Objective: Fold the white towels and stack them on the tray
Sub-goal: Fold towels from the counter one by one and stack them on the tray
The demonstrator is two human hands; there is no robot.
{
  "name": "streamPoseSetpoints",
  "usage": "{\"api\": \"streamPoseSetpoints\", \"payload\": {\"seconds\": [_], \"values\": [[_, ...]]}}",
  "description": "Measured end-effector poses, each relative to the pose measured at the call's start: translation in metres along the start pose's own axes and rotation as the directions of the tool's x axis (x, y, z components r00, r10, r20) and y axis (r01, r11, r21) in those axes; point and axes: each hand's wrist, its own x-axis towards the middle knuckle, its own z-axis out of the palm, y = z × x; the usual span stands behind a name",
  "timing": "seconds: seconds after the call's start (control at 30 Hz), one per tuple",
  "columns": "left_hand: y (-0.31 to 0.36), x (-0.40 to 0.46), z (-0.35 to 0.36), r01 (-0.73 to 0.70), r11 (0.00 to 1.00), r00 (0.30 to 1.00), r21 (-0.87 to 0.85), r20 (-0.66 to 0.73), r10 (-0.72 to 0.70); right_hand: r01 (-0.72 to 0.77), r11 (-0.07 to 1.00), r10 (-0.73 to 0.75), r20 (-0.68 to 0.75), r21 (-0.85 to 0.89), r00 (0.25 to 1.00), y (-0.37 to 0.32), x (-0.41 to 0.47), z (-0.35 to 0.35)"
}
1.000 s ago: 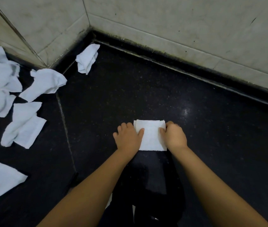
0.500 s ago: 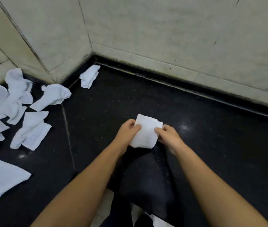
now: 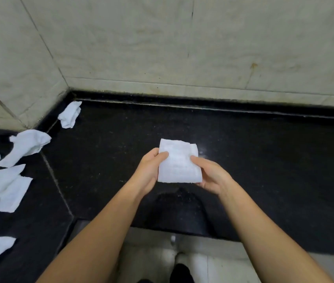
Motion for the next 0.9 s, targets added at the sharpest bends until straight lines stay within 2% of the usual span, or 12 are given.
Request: {"api": "streamPoseSetpoints", "payload": {"seconds": [0.13,0.3,0.43,0.63,0.8,0.9], "values": [[-0.018,-0.014,0.026,0.027,0.987,1.0,0.156,0.012,-0.029,0.253,0.965,-0.262,-0.22,-0.066,0.94,0.023,-0.047,-0.026],[-0.056,-0.044,0.063,0.132,0.975,0.979,0.176,0.129,-0.156,0.374,0.919,-0.389,-0.462,-0.128,0.797,0.073,-0.115,-0.061],[-0.086,-0.078,0.114,0.193,0.949,0.92,0.249,0.291,-0.263,0.415,0.896,-0.418,-0.619,-0.159,0.665,0.104,-0.182,-0.099],[-0.122,-0.126,0.223,0.134,0.921,0.812,0.365,0.492,-0.313,0.482,0.868,-0.39,-0.766,-0.121,0.51,0.122,-0.279,-0.18],[-0.156,-0.164,0.337,0.088,0.909,0.723,0.408,0.601,-0.34,0.52,0.85,-0.343,-0.837,-0.084,0.425,0.126,-0.356,-0.267],[-0.177,-0.19,0.414,0.094,0.906,0.69,0.414,0.628,-0.359,0.521,0.85,-0.326,-0.852,-0.075,0.409,0.118,-0.407,-0.329]]}}
